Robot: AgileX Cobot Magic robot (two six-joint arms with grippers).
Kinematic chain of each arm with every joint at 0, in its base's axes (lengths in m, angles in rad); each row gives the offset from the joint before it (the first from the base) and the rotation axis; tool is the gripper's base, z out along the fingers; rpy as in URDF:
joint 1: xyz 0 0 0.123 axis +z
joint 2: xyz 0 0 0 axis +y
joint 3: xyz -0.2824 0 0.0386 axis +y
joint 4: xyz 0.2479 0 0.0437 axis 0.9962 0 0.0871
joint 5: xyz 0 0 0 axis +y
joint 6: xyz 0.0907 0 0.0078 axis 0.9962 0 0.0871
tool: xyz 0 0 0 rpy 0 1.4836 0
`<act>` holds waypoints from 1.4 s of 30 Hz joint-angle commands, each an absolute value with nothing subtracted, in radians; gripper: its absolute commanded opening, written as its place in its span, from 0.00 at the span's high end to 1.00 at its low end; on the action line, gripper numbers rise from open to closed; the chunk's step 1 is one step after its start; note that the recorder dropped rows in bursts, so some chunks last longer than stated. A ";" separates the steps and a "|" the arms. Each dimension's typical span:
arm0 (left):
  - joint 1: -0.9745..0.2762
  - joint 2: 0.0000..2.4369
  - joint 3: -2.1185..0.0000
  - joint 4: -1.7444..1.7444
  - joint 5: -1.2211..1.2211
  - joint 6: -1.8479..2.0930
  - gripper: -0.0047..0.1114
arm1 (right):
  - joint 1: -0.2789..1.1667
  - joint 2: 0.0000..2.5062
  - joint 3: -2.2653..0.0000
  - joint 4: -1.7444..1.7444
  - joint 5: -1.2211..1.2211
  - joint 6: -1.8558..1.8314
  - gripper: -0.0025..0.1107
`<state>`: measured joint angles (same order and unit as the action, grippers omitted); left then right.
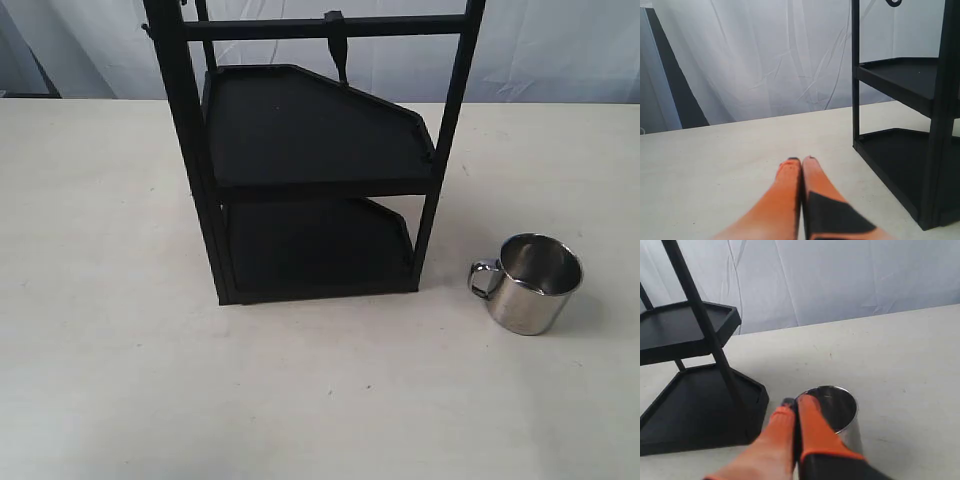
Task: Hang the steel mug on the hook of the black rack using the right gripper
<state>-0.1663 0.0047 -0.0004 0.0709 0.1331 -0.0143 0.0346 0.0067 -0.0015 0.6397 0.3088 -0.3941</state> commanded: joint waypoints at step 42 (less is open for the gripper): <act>-0.171 0.000 0.000 0.072 0.128 -0.017 0.95 | 0.031 1.427 -0.915 0.070 0.718 0.000 0.97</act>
<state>-0.1663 0.0047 -0.0004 0.0709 0.1331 -0.0143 0.0346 1.3225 -0.8131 0.2903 0.5987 -0.1788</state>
